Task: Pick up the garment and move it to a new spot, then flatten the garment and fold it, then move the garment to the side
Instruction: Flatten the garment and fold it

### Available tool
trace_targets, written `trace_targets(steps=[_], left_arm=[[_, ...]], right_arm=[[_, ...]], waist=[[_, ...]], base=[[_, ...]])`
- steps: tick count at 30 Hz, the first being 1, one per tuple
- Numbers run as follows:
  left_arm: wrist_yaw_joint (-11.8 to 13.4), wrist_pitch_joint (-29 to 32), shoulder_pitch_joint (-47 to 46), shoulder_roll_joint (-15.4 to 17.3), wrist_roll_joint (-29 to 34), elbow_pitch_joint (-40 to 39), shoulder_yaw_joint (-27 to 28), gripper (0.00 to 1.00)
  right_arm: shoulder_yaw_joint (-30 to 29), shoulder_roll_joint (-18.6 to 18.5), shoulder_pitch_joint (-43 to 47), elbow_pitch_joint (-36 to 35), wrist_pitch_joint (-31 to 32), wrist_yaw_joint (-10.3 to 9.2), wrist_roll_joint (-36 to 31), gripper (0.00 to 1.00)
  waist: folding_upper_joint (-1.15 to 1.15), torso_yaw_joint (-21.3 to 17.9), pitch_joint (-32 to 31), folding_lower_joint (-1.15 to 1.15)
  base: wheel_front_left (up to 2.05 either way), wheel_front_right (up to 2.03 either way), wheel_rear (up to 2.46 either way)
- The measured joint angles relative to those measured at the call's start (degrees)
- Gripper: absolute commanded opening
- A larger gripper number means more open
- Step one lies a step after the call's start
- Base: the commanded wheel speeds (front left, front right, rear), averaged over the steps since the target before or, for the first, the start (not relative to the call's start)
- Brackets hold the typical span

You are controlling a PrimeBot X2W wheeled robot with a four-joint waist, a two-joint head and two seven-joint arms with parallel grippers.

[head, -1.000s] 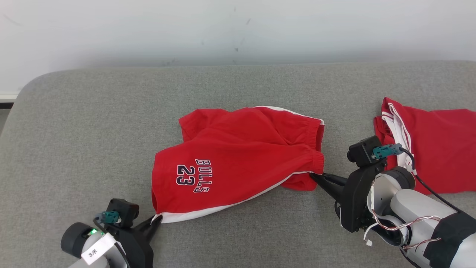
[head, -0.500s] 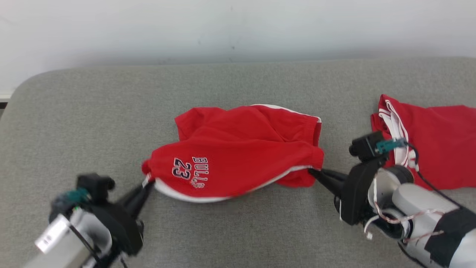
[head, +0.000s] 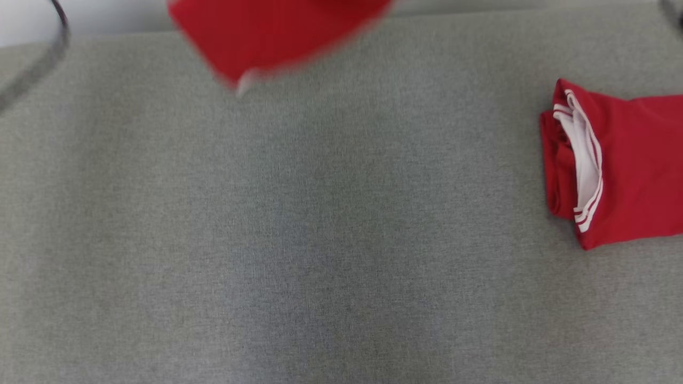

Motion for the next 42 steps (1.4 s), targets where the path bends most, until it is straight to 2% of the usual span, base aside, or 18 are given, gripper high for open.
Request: trace_targets(steps=[3,5,6,9,12,17,23,32,38,42], left_arm=[[0.2,-2.3,-5.0,-0.9,0.9,-0.8,1.5,0.00],[-0.5,-3.3,-5.1,-0.3,2.3,-1.8,1.1,0.00],[-0.8,-4.1,-4.5,0.0,2.3,-1.5,1.1,0.00],[-1.3,-6.7,1.5,1.4,2.0,-0.1,0.3,0.00],[-1.7,-8.9,11.2,1.0,1.4,1.1,-1.8,0.00],[-1.8,-11.1,27.4,-1.4,0.6,1.5,-6.1,0.00],[-1.8,-11.9,38.3,-0.8,0.8,1.2,-9.0,0.00],[-1.1,-12.5,44.2,-0.3,1.3,-0.4,-10.2,0.00],[-0.7,-12.5,51.6,-1.2,1.3,-0.4,-13.0,0.00],[-0.1,-12.5,55.3,-1.6,1.4,-0.4,-14.9,0.00]], right_arm=[[0.0,-0.1,-4.3,-1.6,-2.9,1.23,-2.1,0.00],[0.2,0.1,-4.1,-2.4,-4.4,1.94,-2.3,0.00],[0.6,0.3,-3.7,-2.1,-4.9,2.94,-2.3,0.00],[2.9,1.2,0.3,-1.6,-6.1,6.94,-2.2,0.00],[4.2,0.9,10.3,-1.7,-7.3,8.23,-0.2,0.00],[6.9,-1.5,28.6,-3.8,-9.6,8.77,3.4,0.00],[8.5,-3.7,42.8,-9.3,-13.4,8.77,6.1,0.00],[12.0,-7.8,50.8,-17.6,-15.6,8.77,7.3,0.00],[13.6,-11.4,56.9,-17.5,-17.0,8.77,7.3,0.00],[15.3,-12.6,62.2,-17.1,-17.3,8.86,7.3,0.00]], waist=[[-0.01,0.3,2.5,-0.01],[0.01,0.7,4.1,0.00],[0.01,1.0,4.9,0.00],[0.00,1.8,7.0,0.00],[0.01,2.8,7.9,0.01],[0.00,3.5,6.6,-0.01],[0.00,3.4,2.5,-0.02],[-0.01,3.2,-4.0,-0.03],[-0.01,3.2,-9.1,-0.03],[-0.01,3.2,-12.5,-0.03]], base=[[0.00,0.00,0.00],[0.00,0.00,0.00],[0.00,0.00,0.00],[0.00,0.00,0.00],[0.00,0.00,0.00],[0.00,0.00,0.00],[0.00,0.00,0.00],[0.00,0.00,0.00],[0.00,0.00,0.00],[0.00,0.00,0.00]])
